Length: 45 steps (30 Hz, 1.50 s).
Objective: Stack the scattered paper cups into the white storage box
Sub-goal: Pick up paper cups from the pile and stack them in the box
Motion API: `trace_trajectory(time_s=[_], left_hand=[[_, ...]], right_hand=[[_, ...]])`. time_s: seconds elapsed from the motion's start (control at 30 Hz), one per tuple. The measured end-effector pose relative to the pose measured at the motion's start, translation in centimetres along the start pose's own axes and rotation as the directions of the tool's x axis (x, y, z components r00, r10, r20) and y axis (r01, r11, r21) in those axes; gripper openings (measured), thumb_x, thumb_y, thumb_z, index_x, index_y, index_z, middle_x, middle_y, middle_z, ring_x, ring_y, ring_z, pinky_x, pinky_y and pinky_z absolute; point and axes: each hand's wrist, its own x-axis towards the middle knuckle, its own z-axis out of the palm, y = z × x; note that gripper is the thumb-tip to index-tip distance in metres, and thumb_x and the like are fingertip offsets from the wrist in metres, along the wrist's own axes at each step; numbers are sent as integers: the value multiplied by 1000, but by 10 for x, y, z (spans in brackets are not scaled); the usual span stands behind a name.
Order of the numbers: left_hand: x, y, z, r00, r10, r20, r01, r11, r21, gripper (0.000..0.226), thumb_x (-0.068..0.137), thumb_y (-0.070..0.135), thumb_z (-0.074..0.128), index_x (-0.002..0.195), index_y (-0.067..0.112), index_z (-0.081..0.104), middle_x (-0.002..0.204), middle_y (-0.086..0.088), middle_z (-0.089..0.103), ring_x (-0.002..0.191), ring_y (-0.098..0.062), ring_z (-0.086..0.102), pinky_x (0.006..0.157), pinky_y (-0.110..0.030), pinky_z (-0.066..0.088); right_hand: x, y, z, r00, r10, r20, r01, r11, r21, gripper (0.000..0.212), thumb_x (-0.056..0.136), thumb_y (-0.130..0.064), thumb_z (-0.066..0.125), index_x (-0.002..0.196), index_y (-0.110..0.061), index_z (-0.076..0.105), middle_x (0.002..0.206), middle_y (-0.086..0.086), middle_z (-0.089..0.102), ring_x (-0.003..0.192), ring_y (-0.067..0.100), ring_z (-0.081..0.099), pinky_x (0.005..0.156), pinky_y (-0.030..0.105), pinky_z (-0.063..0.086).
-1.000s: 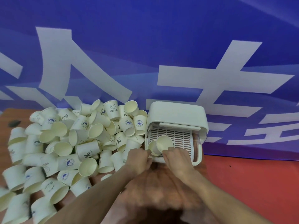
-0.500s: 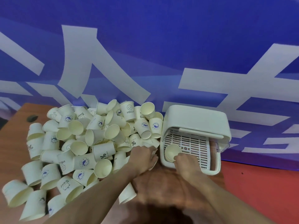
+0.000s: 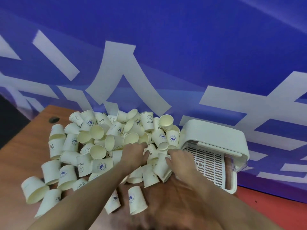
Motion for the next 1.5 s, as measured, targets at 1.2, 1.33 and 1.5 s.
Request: trace_trajectory(time_s=[1.2,1.33,1.5], left_hand=[[45,-65,17,980,192,61,-196,978,68,34,97,32,41,85,12,65,81,-10,65,73,-33,62,61,-30,33],[35,-61,7,982,188,21,-189,980,55,32,95,32,44,80,12,65,76,-9,66,68,-33,63,60,-29,40],[19,-38,-10,983,184,-14,-182,979,87,26,84,32,61,64,16,62,53,-4,58,45,-29,56,48,-26,38]], right_hand=[[141,14,-30,968,169,184,-79,906,-416,22,84,-7,62,103,-18,61,102,0,63,95,21,64,64,28,37],[117,12,-45,985,121,126,-66,925,-374,19,86,-5,57,99,-16,64,96,1,63,89,22,64,62,29,35],[75,13,-54,999,34,-37,-44,942,-333,14,88,-11,56,91,-18,67,76,-2,53,67,23,53,52,26,25]])
